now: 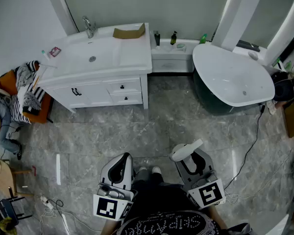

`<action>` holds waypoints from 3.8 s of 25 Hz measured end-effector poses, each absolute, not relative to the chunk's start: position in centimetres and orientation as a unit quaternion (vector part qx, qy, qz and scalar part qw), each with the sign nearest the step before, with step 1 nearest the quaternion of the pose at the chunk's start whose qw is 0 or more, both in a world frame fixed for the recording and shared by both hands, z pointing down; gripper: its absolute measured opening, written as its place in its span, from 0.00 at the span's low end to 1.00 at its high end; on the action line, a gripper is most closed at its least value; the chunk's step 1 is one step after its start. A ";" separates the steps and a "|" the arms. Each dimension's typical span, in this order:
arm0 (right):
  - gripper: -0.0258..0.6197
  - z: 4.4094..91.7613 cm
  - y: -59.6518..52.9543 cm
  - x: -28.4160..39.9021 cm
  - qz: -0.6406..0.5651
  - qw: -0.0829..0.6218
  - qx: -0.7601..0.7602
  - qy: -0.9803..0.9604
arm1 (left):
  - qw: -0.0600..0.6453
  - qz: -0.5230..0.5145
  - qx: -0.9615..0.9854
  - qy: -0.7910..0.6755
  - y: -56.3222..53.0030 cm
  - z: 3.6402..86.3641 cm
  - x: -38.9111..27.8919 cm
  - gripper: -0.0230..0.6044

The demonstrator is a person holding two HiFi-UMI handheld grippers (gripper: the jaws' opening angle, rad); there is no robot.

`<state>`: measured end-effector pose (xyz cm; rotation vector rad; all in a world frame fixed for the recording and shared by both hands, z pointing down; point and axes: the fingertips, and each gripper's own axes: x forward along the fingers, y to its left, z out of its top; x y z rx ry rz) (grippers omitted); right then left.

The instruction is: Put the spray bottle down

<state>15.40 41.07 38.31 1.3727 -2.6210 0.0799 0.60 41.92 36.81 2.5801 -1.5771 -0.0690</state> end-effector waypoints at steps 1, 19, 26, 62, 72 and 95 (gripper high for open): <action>0.28 38.1 41.2 15.4 0.034 0.082 0.462 -0.882 | 0.059 -0.022 0.851 -0.521 42.0 36.8 0.7 0.04; 0.28 37.2 40.9 16.9 0.012 0.055 0.438 -0.897 | 0.050 -0.019 0.847 -0.530 42.0 36.5 2.1 0.04; 0.28 38.1 39.7 16.1 0.032 0.058 0.444 -0.894 | 0.054 -0.018 0.848 -0.526 41.0 36.7 1.2 0.04; 0.28 38.0 21.8 6.4 0.088 0.060 0.458 -0.883 | 0.134 0.000 0.844 -0.519 24.0 39.8 -10.4 0.04; 0.28 36.4 13.2 8.3 0.048 0.045 0.448 -0.892 | 0.079 -0.005 0.853 -0.516 16.3 37.7 -7.5 0.04; 0.28 37.4 5.4 9.5 0.045 0.049 0.391 -0.918 | 0.087 -0.029 0.827 -0.554 8.7 37.5 -4.9 0.04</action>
